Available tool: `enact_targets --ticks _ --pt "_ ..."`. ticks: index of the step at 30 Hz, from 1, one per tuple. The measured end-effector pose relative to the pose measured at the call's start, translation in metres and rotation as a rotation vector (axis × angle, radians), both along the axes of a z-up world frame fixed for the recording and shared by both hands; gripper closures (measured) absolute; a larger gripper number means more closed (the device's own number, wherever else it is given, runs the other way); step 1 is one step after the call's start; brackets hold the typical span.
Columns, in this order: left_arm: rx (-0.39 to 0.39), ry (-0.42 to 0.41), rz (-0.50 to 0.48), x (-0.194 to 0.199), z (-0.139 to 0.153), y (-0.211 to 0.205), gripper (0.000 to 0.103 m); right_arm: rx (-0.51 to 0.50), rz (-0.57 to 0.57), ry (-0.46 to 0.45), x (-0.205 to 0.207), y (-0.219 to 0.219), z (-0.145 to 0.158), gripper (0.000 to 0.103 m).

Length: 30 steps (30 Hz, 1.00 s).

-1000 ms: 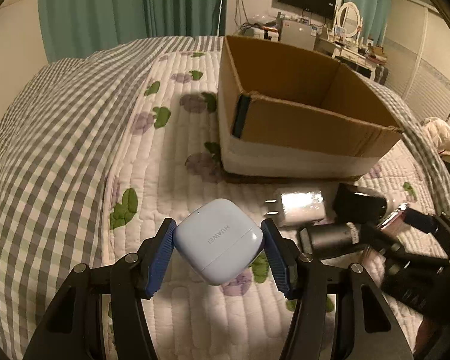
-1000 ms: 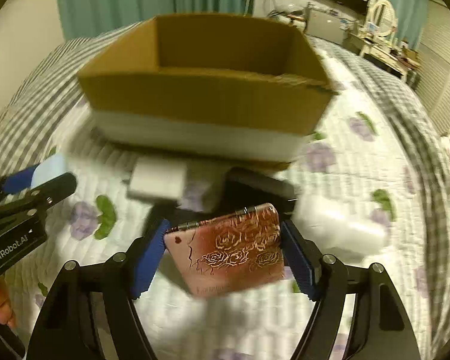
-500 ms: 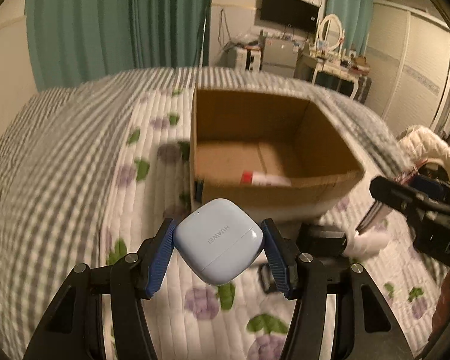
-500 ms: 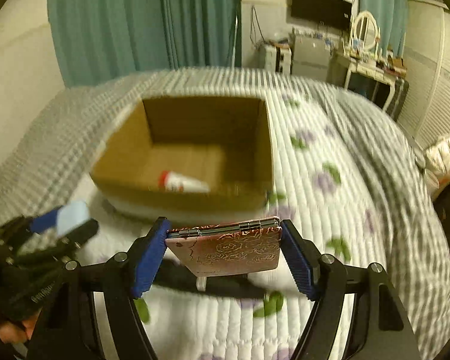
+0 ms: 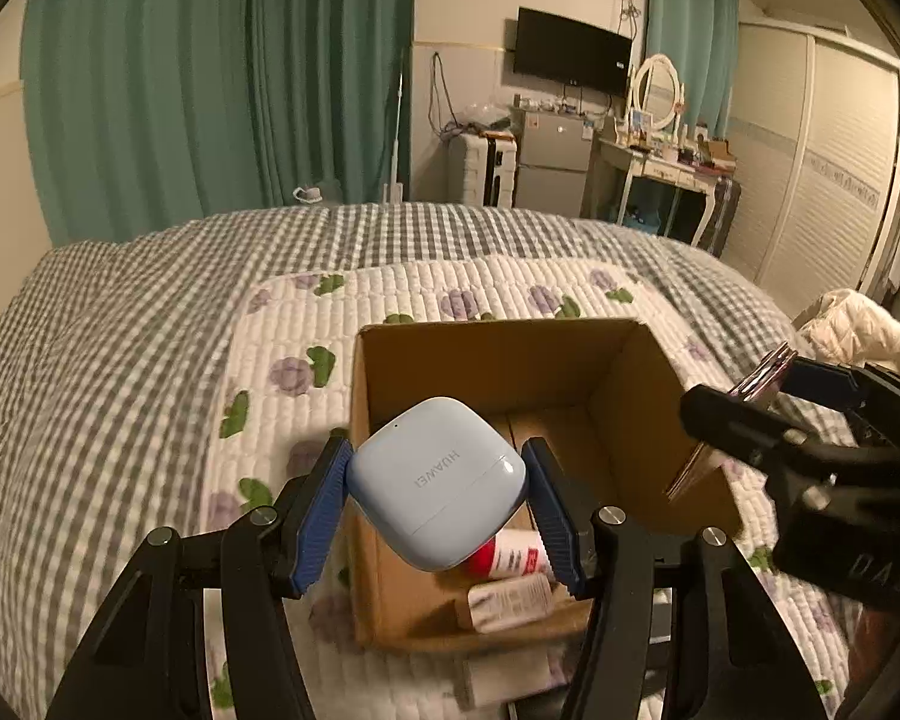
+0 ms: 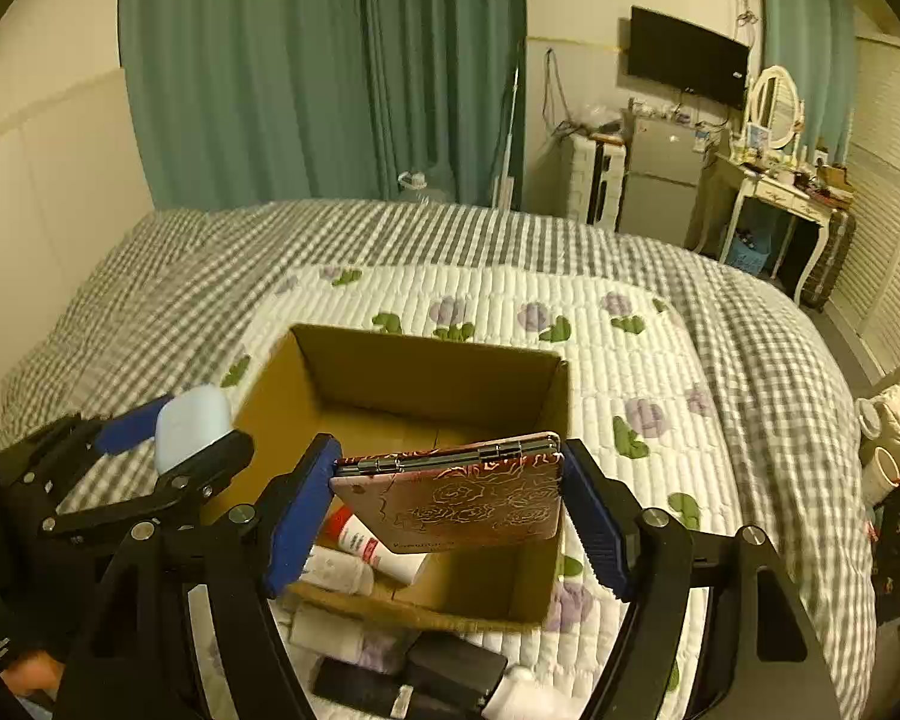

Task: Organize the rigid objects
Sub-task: 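Release the earbud case into the box with the left tool while the right releases the card case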

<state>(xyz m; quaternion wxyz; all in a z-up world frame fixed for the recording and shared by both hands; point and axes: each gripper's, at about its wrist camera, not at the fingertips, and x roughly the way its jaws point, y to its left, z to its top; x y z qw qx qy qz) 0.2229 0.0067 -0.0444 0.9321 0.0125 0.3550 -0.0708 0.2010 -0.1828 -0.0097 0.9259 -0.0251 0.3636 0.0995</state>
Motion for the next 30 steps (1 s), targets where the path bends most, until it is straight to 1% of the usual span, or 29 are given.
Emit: enact_targets --ticks 4,9,14,15,17,19,23,25,27,28,29,30 --pt "0.018 0.033 0.001 0.016 -0.022 -0.006 0.044 -0.005 0.005 0.047 0.028 -0.003 -0.028 0.030" --pt "0.023 0.044 -0.017 0.027 -0.041 -0.011 0.044 0.024 0.007 0.062 0.051 -0.008 -0.048 0.030" --pt "0.030 0.047 -0.020 0.033 -0.048 -0.016 0.044 0.044 0.016 0.063 0.066 -0.007 -0.056 0.029" --pt "0.032 0.046 -0.021 0.033 -0.048 -0.018 0.044 0.056 0.020 0.083 0.070 -0.006 -0.058 0.029" --pt "0.034 0.043 -0.023 0.034 -0.047 -0.021 0.044 0.081 0.021 0.095 0.073 -0.008 -0.059 0.025" --pt "0.035 0.043 -0.019 0.037 -0.046 -0.025 0.044 0.074 0.007 0.080 0.073 -0.010 -0.055 0.023" --pt "0.026 0.057 -0.011 0.038 -0.042 -0.029 0.044 0.060 -0.012 0.054 0.069 -0.020 -0.045 0.023" --pt "0.021 0.060 -0.015 0.036 -0.036 -0.031 0.041 0.053 -0.024 0.043 0.066 -0.028 -0.037 0.023" --pt "0.030 0.037 -0.011 0.032 -0.030 -0.033 0.022 0.057 -0.035 0.035 0.061 -0.038 -0.027 0.022" --pt "0.048 0.012 0.007 0.028 -0.022 -0.034 0.010 0.052 -0.041 0.030 0.058 -0.042 -0.021 0.019" --pt "0.062 -0.018 0.021 0.021 -0.014 -0.035 0.009 0.041 -0.051 0.024 0.054 -0.047 -0.014 0.016" --pt "0.067 -0.034 0.021 0.017 -0.009 -0.035 0.009 0.034 -0.055 0.020 0.051 -0.050 -0.010 0.015"
